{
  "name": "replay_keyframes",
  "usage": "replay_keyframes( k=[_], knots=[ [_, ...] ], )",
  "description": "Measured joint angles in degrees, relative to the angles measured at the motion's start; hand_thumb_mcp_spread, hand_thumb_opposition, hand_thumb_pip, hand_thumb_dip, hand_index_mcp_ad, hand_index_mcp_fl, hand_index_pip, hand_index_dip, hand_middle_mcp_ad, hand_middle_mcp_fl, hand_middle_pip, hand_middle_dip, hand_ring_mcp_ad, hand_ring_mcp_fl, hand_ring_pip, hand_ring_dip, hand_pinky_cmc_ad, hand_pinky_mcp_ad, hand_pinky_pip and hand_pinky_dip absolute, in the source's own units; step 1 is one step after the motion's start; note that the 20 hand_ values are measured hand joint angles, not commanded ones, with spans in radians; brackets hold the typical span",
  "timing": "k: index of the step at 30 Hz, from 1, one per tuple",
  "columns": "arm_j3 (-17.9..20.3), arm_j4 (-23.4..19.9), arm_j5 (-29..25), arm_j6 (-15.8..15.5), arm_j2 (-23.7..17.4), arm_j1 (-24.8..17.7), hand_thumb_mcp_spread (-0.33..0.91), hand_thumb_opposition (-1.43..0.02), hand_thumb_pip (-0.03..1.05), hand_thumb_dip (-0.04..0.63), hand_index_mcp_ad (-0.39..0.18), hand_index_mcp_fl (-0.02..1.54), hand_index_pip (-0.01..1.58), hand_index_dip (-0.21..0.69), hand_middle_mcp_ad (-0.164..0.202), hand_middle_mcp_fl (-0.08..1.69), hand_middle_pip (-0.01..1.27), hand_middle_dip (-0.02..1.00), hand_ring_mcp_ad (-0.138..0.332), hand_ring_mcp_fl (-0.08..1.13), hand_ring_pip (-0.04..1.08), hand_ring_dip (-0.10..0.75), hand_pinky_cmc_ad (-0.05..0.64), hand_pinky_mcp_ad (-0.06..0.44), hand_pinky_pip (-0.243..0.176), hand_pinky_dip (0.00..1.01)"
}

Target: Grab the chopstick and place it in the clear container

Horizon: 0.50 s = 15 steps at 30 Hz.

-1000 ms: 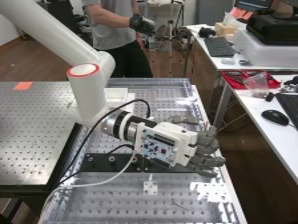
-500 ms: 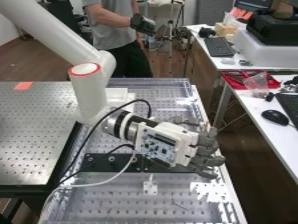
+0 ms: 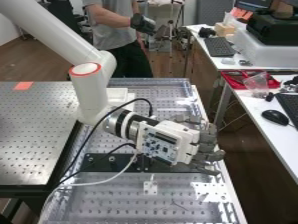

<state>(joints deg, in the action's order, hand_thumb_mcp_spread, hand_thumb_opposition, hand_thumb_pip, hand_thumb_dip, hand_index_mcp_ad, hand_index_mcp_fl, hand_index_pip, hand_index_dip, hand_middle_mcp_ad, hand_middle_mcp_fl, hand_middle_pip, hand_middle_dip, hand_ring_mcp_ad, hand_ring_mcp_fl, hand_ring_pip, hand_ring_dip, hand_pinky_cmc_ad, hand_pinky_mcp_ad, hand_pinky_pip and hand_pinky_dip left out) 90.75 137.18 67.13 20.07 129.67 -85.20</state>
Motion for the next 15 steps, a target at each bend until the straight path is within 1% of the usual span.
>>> replay_keyframes(
  k=[4, 7, 9, 10, 14, 15],
  knots=[
    [-0.13, 0.56, 0.03, -0.09, 0.00, -0.01, 0.60, -0.80, 0.63, 0.257, -0.079, 0.19, 1.56, 0.094, 0.077, 0.48, 0.98, 0.72, 0.096, 0.49, 0.16, 0.527, 0.379, 0.190, 0.012, 0.18],
    [-0.26, 0.95, 0.06, -0.24, 0.03, 0.02, 0.60, -0.80, 0.63, 0.262, -0.075, 0.19, 1.56, 0.079, 0.077, 0.48, 0.97, 0.72, 0.096, 0.49, 0.16, 0.531, 0.370, 0.194, 0.014, 0.18],
    [-0.32, 1.15, 0.12, -0.24, 0.07, 0.02, 0.60, -0.80, 0.63, 0.262, -0.079, 0.19, 1.56, 0.075, 0.077, 0.49, 0.96, 0.72, 0.096, 0.49, 0.16, 0.527, 0.398, 0.194, 0.019, 0.18],
    [-0.36, 1.23, 0.06, -0.29, 0.09, 0.04, 0.60, -0.82, 0.63, 0.262, -0.079, 0.19, 1.56, 0.075, 0.077, 0.49, 0.95, 0.72, 0.099, 0.49, 0.16, 0.527, 0.400, 0.194, 0.019, 0.18],
    [-0.54, 1.48, 0.03, -0.45, 0.16, 0.16, 0.60, -0.82, 0.63, 0.258, -0.075, 0.19, 1.56, 0.079, 0.077, 0.51, 0.94, 0.72, 0.096, 0.49, 0.16, 0.527, 0.393, 0.194, 0.026, 0.18],
    [-0.60, 1.57, 0.08, -0.52, 0.18, 0.21, 0.60, -0.82, 0.63, 0.258, -0.075, 0.19, 1.56, 0.065, 0.077, 0.51, 0.94, 0.72, 0.096, 0.49, 0.16, 0.531, 0.387, 0.194, 0.026, 0.18]
  ],
)
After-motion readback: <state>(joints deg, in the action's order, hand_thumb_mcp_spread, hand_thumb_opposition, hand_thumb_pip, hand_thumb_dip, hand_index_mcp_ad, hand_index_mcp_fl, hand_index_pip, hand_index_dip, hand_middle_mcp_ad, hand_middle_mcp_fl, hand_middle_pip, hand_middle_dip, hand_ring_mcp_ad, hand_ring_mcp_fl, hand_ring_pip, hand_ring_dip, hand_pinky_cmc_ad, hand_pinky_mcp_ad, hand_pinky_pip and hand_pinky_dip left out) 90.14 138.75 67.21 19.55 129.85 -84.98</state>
